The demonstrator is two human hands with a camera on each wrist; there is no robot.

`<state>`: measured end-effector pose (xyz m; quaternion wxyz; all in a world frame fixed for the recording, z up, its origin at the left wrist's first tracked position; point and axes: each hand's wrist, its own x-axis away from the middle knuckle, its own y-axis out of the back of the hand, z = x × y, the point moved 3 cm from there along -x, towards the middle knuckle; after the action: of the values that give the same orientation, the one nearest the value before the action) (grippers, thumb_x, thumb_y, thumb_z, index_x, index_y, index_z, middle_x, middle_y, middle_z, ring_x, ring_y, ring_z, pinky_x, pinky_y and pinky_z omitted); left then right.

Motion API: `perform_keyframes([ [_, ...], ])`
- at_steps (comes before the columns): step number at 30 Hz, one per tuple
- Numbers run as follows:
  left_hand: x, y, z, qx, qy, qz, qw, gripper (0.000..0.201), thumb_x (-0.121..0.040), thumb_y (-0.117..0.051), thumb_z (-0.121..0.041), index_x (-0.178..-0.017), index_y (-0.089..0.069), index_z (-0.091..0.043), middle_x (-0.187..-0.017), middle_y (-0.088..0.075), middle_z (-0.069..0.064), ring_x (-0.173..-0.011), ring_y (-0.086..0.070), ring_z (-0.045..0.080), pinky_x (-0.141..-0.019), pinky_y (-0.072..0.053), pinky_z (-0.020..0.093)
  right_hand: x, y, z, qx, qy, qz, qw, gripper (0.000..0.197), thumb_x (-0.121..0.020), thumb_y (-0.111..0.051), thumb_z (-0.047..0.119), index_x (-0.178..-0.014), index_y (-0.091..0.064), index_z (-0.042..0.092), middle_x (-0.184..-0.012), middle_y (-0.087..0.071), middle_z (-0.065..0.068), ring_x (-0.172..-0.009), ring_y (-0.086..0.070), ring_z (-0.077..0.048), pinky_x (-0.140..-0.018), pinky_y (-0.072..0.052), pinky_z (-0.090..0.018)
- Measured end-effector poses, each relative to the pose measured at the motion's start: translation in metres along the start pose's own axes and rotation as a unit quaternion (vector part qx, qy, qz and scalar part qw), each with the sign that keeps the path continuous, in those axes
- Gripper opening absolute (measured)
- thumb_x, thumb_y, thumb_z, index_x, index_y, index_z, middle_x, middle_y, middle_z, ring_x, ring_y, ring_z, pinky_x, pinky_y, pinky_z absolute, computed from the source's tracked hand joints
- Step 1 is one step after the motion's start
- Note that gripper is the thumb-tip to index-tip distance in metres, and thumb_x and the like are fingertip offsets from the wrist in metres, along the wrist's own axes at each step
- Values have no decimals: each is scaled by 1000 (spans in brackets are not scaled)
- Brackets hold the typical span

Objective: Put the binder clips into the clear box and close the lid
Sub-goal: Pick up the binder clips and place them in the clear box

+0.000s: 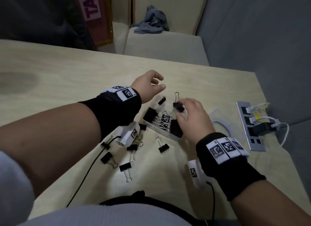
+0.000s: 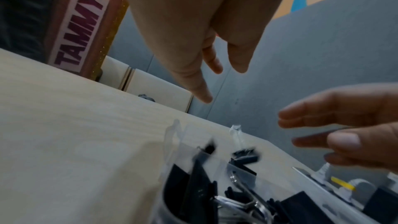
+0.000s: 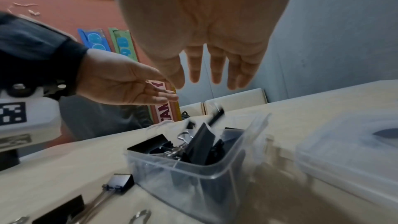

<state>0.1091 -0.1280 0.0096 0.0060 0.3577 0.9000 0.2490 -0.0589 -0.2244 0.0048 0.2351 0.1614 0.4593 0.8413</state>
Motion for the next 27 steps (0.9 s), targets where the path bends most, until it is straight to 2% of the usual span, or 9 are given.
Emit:
perform_keyframes([
  [4,13,7,8,-117,-25,38,992,24,-86,-66,-26,-109,-60,-24,-115,-59,-1,-95,-66,15,-88,-48,29,18,-7,-1,25,35,51,998,23,-90,-53,21,-112,-60,23,-119,-51,2,-106,-52,-15,-93,-40,-26],
  [7,34,17,20,-232,-36,80,969,18,-87,-63,-24,-104,-62,-24,-104,-63,-2,-89,-64,17,-81,-47,28,38,-23,1,43,88,114,989,15,-89,-53,25,-101,-63,24,-100,-55,4,-90,-56,-15,-83,-48,-33],
  [10,64,16,37,-366,-50,209,905,13,-89,-56,-25,-100,-63,-26,-93,-62,-5,-90,-62,19,-73,-42,25,55,-46,-2,120,115,210,963,21,-88,-49,28,-106,-60,26,-104,-56,2,-97,-55,-21,-84,-49,-39],
  [12,86,10,49,-439,-63,300,845,17,-85,-61,-29,-101,-63,-27,-99,-59,-3,-95,-59,20,-73,-40,25,65,-60,-6,186,127,248,942,33,-88,-48,30,-120,-53,26,-118,-50,-3,-108,-49,-26,-89,-47,-41],
  [14,101,4,64,-488,-75,344,799,31,-79,-64,-35,-109,-57,-34,-110,-53,-4,-99,-57,22,-74,-44,29,71,-69,-8,221,133,250,933,39,-88,-50,32,-126,-46,24,-126,-44,-7,-115,-42,-31,-92,-45,-42],
  [16,108,-3,69,-520,-90,350,774,40,-79,-59,-38,-118,-49,-42,-116,-49,-4,-100,-56,25,-75,-49,34,72,-75,-8,218,129,237,938,35,-89,-51,28,-123,-46,20,-126,-41,-9,-116,-38,-32,-89,-45,-42],
  [20,109,-10,69,-523,-89,349,773,47,-79,-46,-46,-125,-48,-35,-116,-46,4,-93,-58,32,-79,-53,43,75,-84,-9,201,110,225,947,19,-92,-45,16,-110,-49,16,-113,-44,-9,-109,-40,-31,-81,-48,-43],
  [24,113,-14,74,-512,-113,330,785,33,-83,-55,-32,-116,-49,-36,-113,-42,4,-78,-59,31,-73,-55,40,76,-79,-9,152,135,214,955,13,-91,-47,20,-102,-55,18,-110,-48,-6,-106,-43,-29,-82,-47,-42],
  [27,112,-12,66,-479,-99,318,812,29,-80,-58,-34,-109,-54,-30,-114,-45,1,-83,-59,28,-73,-51,35,72,-61,2,109,197,128,966,11,-87,-52,25,-93,-59,20,-102,-54,-1,-95,-49,-24,-76,-46,-36],
])
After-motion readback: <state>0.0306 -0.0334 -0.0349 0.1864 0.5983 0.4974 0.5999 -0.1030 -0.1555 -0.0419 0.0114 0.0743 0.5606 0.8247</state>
